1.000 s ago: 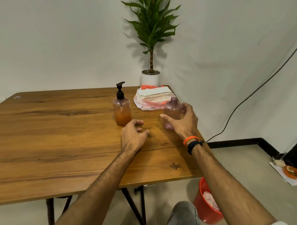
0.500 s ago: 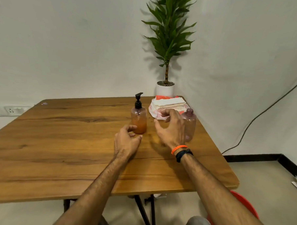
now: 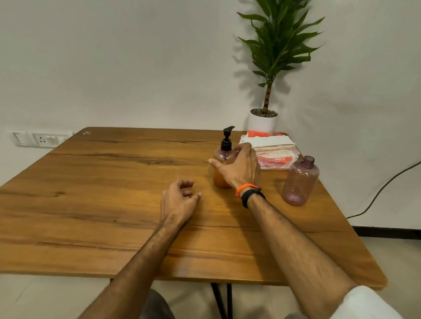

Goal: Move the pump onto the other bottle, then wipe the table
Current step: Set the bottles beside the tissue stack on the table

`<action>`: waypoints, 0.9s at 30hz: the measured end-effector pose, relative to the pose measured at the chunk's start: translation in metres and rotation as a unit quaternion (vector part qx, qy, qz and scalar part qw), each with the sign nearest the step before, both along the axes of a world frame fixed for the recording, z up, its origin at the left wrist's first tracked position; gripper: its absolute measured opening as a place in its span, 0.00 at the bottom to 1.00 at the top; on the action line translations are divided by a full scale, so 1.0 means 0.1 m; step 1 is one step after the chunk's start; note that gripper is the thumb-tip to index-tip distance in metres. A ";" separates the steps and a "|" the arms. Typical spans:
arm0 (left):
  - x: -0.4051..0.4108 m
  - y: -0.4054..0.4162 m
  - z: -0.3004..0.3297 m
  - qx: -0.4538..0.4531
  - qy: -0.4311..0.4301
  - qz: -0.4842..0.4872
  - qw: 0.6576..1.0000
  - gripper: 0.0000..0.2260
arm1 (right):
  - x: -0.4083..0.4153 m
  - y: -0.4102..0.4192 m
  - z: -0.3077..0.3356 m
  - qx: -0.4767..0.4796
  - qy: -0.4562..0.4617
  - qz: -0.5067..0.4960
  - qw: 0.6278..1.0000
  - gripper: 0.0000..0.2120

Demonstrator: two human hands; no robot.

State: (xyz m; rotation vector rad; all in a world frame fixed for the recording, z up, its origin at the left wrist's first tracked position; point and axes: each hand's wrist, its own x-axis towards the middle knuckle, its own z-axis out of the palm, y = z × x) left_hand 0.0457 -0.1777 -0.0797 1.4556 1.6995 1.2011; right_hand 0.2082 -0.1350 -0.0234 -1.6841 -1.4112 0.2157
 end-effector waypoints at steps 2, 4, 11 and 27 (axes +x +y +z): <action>-0.03 0.01 -0.04 0.002 -0.010 -0.011 1.000 0.15 | 0.04 0.02 0.03 0.000 0.019 0.033 0.999 0.31; -0.07 0.01 -0.05 0.001 -0.021 -0.029 0.999 0.16 | 0.12 0.02 0.07 -0.020 0.048 0.106 0.993 0.28; -0.08 0.00 -0.09 0.005 -0.009 -0.038 0.999 0.16 | 0.16 0.04 0.11 -0.091 0.002 0.256 0.963 0.28; -0.08 -0.07 0.00 -0.009 0.000 -0.038 0.999 0.19 | 0.19 -0.17 0.10 0.006 0.032 0.313 0.949 0.48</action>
